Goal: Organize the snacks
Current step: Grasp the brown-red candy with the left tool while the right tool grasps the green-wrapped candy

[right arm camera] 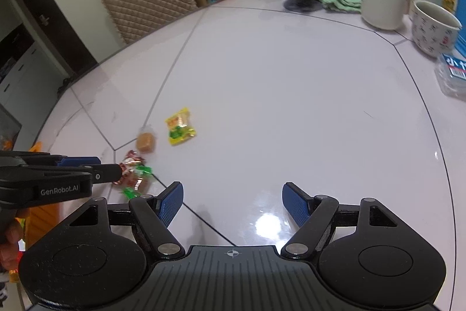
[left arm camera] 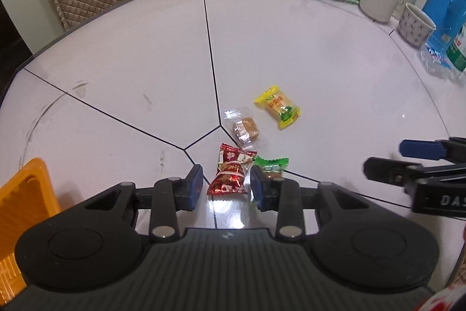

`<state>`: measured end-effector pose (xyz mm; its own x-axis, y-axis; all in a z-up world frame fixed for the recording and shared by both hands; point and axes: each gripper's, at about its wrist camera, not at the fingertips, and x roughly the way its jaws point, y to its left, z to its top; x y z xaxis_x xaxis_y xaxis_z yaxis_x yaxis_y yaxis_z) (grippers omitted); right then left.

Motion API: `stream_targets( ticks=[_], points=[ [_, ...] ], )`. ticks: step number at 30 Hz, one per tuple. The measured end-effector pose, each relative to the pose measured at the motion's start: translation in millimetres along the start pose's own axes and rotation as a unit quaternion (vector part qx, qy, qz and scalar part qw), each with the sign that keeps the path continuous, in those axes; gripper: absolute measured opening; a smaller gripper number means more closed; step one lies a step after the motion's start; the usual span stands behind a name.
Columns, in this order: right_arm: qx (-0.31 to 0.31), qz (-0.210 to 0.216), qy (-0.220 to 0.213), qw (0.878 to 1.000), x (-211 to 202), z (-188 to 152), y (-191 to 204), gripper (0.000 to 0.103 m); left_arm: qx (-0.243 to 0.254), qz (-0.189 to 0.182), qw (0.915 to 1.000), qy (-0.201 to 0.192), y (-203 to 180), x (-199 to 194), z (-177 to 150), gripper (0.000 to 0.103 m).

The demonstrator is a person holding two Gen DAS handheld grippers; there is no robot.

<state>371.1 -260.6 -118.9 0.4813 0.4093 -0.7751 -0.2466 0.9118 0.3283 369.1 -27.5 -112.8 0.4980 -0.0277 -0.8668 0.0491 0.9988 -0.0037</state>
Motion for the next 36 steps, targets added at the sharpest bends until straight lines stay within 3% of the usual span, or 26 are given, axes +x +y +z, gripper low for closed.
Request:
stream_targets(
  ticks=[9,15,26,30,36],
  points=[
    [0.017,-0.015,0.002,1.000,0.3,0.4,-12.3,0.076,0.015,-0.001,0.9997,0.019,0.4,18.0,3.3,0.027],
    [0.008,-0.003,0.003,1.000,3.8,1.3,-2.6,0.076,0.002,-0.003,0.9999,0.016,4.4,16.7,1.3,0.022],
    [-0.053,0.045,0.006,0.998,20.9,2.2,46.3,0.075,-0.066,0.000,0.9976,-0.021,29.1,-25.8,-7.4,0.021],
    [-0.082,0.064,0.016,0.994,31.4,-0.3,65.8,0.057,-0.083,0.007,0.9960,-0.032,38.5,-41.2,-12.0,0.021],
    [-0.097,0.074,0.032,0.992,48.4,-5.8,89.0,0.045,-0.103,0.020,0.9938,-0.038,50.4,-52.7,-22.2,0.021]
  ],
)
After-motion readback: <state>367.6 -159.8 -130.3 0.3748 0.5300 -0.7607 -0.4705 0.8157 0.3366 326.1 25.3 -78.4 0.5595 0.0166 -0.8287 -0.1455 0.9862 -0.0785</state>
